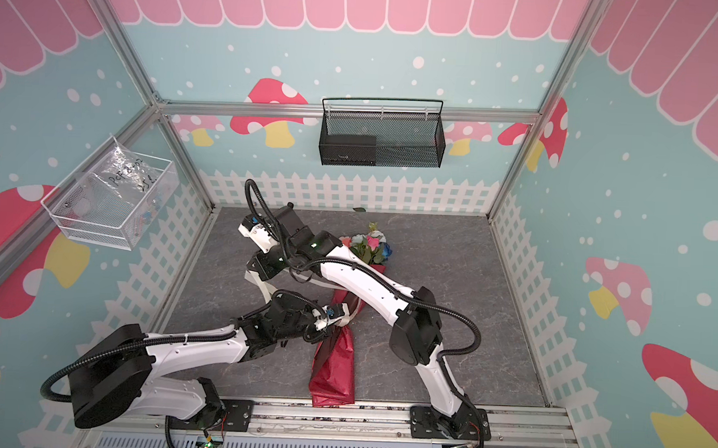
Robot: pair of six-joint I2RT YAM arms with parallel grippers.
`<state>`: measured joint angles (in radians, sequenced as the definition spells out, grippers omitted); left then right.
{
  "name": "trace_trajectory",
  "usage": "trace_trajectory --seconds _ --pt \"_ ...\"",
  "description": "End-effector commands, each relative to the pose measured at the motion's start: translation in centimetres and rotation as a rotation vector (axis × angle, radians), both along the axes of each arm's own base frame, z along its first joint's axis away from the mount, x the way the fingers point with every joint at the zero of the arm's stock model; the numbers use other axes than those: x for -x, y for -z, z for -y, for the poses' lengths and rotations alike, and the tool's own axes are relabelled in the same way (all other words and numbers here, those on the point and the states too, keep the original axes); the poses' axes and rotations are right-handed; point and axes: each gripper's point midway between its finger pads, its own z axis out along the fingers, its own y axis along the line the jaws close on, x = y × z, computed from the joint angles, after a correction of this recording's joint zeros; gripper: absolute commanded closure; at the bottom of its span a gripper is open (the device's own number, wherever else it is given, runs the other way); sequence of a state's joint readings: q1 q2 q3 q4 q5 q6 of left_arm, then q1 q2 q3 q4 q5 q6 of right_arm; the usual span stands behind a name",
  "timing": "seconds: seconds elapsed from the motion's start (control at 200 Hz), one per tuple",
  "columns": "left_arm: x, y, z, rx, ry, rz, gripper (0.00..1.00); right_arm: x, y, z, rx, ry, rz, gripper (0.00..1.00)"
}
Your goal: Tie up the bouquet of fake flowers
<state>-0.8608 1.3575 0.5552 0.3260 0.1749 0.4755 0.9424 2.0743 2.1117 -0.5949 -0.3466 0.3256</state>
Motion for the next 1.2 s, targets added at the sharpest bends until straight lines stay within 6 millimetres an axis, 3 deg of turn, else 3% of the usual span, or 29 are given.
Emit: trace_trajectory --seconds 0.0,0.05,0.07,0.185,0.39,0.58,0.74,0.981,1.196 --pt "0.3 0.6 -0.2 -0.017 0.009 0.009 1.00 -2.0 -5.0 4.3 0.016 0.187 0.160 1.00" --pt "0.3 0.6 -0.2 -0.017 0.006 0.010 1.00 -2.3 -5.7 5.2 0.021 0.230 0.184 1.00" --pt "0.3 0.5 -0.2 -0.017 0.006 0.010 1.00 -2.0 -7.2 6.1 0.001 0.247 0.203 1.00" --pt "0.3 0.4 -0.3 -0.016 0.003 0.012 1.00 -1.5 -9.8 8.0 -0.036 0.293 0.244 1.00" --pt "0.1 0.5 -0.3 -0.025 -0.002 0.014 1.00 0.2 -12.9 8.3 -0.124 0.256 0.263 1.00" --pt "0.1 0.6 -0.2 -0.026 -0.002 0.010 1.00 0.2 -12.4 6.2 -0.142 0.187 0.249 1.00" --pt "0.1 0.8 -0.1 -0.031 0.001 0.004 1.00 1.5 -13.1 4.8 -0.174 0.124 0.240 1.00" --pt "-0.2 1.0 0.0 -0.037 -0.004 0.006 1.00 3.7 -16.8 6.5 -0.239 0.114 0.272 1.00" --pt "-0.3 0.8 0.2 -0.030 -0.005 0.003 1.00 4.5 -17.2 7.5 -0.254 0.120 0.261 1.00"
